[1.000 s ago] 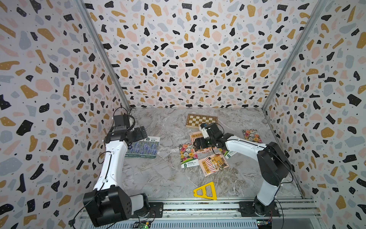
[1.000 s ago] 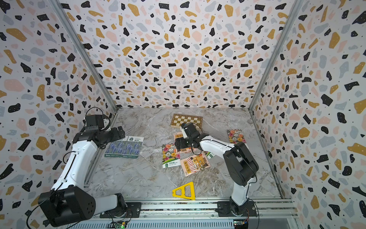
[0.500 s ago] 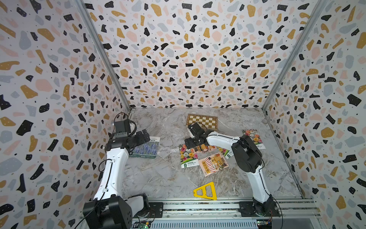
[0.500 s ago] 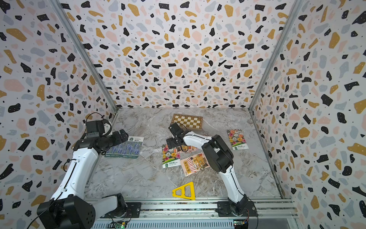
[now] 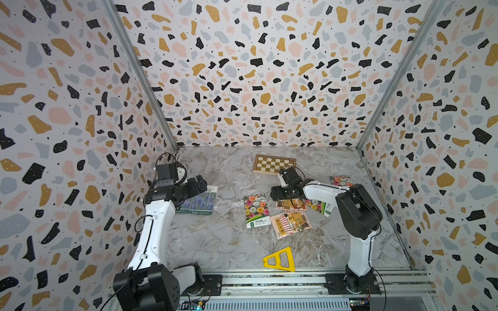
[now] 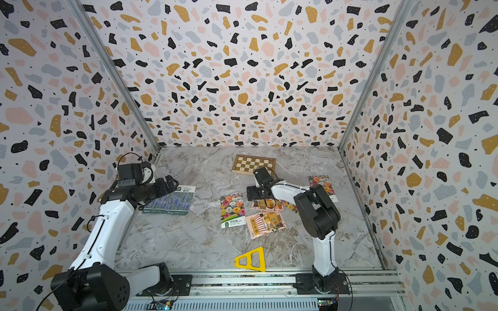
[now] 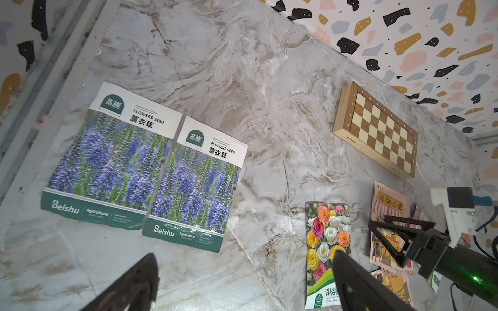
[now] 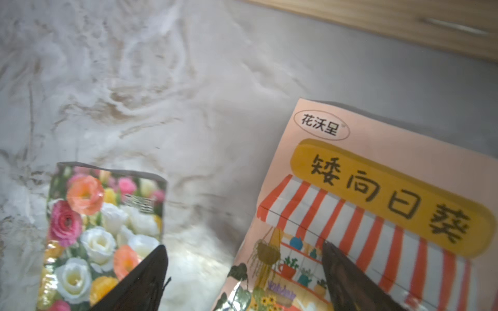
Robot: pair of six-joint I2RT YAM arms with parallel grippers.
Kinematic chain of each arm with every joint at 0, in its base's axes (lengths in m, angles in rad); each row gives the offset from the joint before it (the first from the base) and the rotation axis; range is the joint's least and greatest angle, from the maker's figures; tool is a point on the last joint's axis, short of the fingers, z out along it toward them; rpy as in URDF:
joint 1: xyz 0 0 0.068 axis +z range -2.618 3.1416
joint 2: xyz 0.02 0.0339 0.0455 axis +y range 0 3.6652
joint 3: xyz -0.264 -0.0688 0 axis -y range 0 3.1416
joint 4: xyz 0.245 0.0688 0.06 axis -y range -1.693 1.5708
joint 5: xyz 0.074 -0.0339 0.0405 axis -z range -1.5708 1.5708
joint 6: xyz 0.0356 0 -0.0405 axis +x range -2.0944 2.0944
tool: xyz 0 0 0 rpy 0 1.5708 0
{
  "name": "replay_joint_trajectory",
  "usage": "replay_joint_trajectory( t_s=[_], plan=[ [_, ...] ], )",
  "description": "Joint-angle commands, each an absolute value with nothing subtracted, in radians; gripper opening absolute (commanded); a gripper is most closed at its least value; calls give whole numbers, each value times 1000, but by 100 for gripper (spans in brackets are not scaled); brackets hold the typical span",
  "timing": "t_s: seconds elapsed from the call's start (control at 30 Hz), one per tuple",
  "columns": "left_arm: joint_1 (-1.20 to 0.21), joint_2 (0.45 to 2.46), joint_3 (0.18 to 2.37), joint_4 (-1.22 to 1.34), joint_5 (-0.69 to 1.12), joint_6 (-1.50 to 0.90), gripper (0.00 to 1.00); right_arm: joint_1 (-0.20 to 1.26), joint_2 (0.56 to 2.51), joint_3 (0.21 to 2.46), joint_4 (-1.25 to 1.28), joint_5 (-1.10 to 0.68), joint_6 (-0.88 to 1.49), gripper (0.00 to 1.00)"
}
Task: Arrange the seed packets in a row
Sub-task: Move the seed packet to the center of the board, then pick up the seed packet from the center of the board.
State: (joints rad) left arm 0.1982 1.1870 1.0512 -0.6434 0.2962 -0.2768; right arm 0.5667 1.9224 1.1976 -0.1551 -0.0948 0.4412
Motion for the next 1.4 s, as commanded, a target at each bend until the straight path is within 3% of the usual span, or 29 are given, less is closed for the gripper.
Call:
replay_joint_trajectory(
  t_s=[0.0,0.27,0.47,0.57,0.67,1.0,1.17,1.37],
  plan=[
    [201,1201,1052,-618,343,-285,99,514,1816,1053,-173,-104,499,90],
    [194,1214,1033,-589,423,-302,99,413,1634,974,-170,-204,473,90],
    [107,1277,1024,-560,516,-334,100,435,1705,1027,-89,-514,495,86],
    [62,1352,1048,-566,586,-369,94,471,1776,1081,-93,-562,491,71],
    [8,1407,1050,-545,634,-420,90,495,1833,1124,-89,-608,487,64],
    [-240,1509,945,-311,570,-668,70,559,1925,1174,-81,-611,501,55],
    [-312,1575,928,-267,517,-734,56,575,1943,1166,-69,-603,519,51],
    [-339,1670,935,-293,492,-755,47,574,1944,1152,-57,-601,531,48]
  ],
)
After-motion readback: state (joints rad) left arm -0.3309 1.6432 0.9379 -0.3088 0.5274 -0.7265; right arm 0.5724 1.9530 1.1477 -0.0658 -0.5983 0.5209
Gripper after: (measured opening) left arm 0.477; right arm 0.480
